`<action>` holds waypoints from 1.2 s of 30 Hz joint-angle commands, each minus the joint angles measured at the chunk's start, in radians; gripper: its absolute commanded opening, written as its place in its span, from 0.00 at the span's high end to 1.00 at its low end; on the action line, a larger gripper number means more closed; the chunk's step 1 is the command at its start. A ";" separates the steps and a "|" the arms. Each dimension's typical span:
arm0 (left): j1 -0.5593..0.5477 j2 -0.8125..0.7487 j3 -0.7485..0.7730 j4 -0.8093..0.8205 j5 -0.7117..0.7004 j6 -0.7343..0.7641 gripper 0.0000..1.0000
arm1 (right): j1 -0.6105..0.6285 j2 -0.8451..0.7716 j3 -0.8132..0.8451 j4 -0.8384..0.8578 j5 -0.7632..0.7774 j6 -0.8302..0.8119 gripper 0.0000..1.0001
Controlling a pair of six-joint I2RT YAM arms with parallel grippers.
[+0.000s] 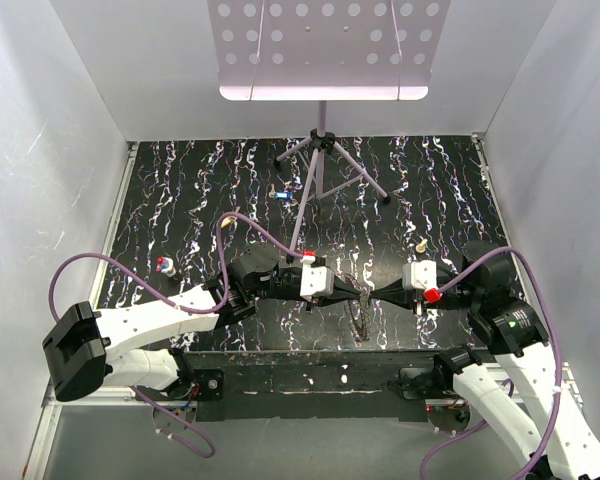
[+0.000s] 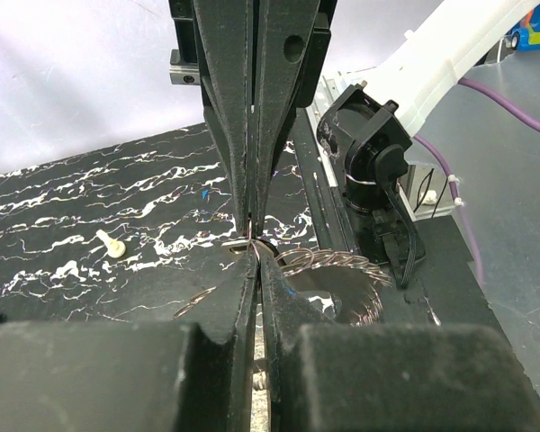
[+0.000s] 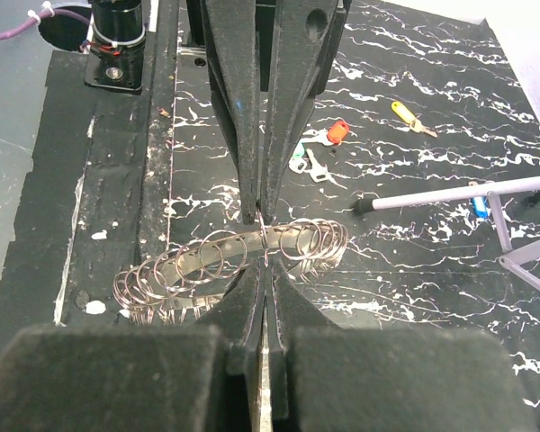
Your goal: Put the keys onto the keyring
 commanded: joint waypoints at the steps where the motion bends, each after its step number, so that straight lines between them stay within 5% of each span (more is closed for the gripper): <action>1: -0.006 -0.005 0.053 0.031 0.021 0.011 1.00 | 0.011 0.013 0.006 0.057 -0.028 0.029 0.99; 36: -0.008 -0.002 0.032 0.081 0.033 -0.027 1.00 | 0.012 0.013 0.001 0.085 -0.082 0.030 0.99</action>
